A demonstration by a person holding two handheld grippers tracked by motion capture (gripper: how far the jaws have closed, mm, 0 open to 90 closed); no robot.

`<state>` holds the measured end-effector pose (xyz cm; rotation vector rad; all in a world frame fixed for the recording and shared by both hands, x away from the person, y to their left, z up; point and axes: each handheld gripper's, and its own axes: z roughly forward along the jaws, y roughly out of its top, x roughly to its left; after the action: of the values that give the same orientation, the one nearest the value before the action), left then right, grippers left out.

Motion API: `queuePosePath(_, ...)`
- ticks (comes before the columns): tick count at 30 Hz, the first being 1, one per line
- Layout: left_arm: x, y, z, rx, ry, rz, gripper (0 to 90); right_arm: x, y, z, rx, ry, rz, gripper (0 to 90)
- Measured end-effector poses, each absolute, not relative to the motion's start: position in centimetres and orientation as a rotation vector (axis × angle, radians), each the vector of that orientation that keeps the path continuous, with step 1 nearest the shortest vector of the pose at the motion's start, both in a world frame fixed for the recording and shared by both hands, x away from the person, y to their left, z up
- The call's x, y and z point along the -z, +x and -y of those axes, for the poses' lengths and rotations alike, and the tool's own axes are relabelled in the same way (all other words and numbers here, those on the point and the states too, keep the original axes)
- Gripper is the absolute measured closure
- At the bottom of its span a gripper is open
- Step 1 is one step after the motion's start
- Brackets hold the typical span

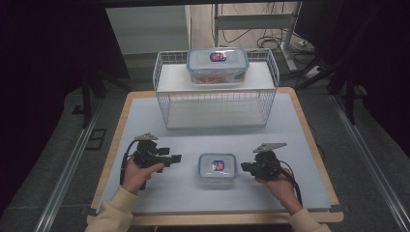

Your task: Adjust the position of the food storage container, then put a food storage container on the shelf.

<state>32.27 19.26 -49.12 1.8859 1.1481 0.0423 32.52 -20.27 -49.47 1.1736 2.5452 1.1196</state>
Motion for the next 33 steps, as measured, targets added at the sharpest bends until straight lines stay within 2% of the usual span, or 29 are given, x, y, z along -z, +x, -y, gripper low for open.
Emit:
queuePosePath(10, 49.2, 31.1, -18.7, -0.072, 1.874, -1.2, 25.4, 48.7, 32.0, 24.0, -1.182, 1.232, -2.477, 89.9)
queuePosePath(18, 49.2, 30.8, -18.5, -0.067, 1.869, -1.2, 24.3, 48.8, 31.9, 24.6, -1.202, 1.242, -2.474, 89.7)
queuePosePath(21, 49.2, 30.5, -18.5, -0.067, 1.864, -1.206, 23.7, 48.8, 32.0, 24.6, -1.231, 1.233, -2.482, 86.2)
queuePosePath(23, 49.2, 30.4, -18.5, -0.063, 1.861, -1.211, 23.2, 48.8, 32.0, 24.6, -1.263, 1.241, -2.489, 82.2)
queuePosePath(25, 49.2, 30.3, -18.4, -0.061, 1.859, -1.214, 22.1, 48.8, 32.0, 24.5, -1.302, 1.228, -2.493, 69.5)
queuePosePath(29, 49.3, 30.0, -17.9, -0.041, 1.851, -1.21, 19.2, 48.5, 32.0, 24.4, -1.342, 1.216, -2.487, 50.3)
queuePosePath(33, 49.5, 29.6, -17.0, -0.011, 1.862, -1.191, 18.3, 48.6, 32.1, 24.1, -1.385, 1.238, -2.495, 39.3)
